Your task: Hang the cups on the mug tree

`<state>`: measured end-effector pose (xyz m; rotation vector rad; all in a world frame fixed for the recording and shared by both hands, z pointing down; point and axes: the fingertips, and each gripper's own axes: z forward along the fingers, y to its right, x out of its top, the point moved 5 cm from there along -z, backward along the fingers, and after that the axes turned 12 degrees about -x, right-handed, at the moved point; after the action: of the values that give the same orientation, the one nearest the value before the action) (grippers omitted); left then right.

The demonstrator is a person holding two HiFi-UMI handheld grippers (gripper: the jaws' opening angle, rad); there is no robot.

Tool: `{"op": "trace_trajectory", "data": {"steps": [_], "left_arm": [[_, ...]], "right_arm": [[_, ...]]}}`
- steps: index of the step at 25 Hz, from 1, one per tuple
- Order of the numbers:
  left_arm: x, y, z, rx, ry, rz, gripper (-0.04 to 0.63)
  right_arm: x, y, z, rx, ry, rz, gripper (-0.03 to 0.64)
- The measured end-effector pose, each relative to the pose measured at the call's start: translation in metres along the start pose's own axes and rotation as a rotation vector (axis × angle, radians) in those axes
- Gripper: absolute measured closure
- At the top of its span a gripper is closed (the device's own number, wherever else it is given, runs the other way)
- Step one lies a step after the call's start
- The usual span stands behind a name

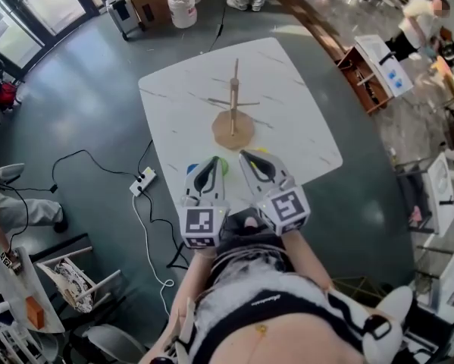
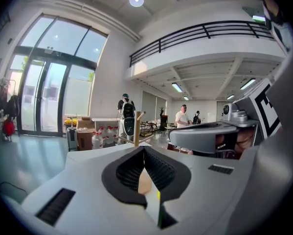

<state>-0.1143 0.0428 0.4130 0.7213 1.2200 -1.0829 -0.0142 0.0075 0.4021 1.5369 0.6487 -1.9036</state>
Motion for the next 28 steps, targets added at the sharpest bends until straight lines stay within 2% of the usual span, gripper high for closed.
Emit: {"op": "trace_trajectory", "data": {"steps": [9,18,23,28], "left_arm": [[-0.015,-0.050,0.007,-0.034,-0.026,-0.032,0.588],[-0.038,-0.083,0.006,-0.032,-0.073,-0.056,0.588],[-0.039,-0.082,0.008,-0.033,-0.079,-0.043,0.588],[-0.046,-0.084,0.010,-0.004,-0.072,-0.047,0.588]], "right_arm": [[-0.006,-0.002,0.033,-0.069,-0.038,0.004,0.614],[-0.021,-0.004,0.047,-0.118,-0.073,0.020,0.614],[-0.025,-0.004,0.051,-0.119,-0.080,0.030,0.614],[-0.027,0.001,0.056,-0.078,-0.080,0.016,0.614]]}}
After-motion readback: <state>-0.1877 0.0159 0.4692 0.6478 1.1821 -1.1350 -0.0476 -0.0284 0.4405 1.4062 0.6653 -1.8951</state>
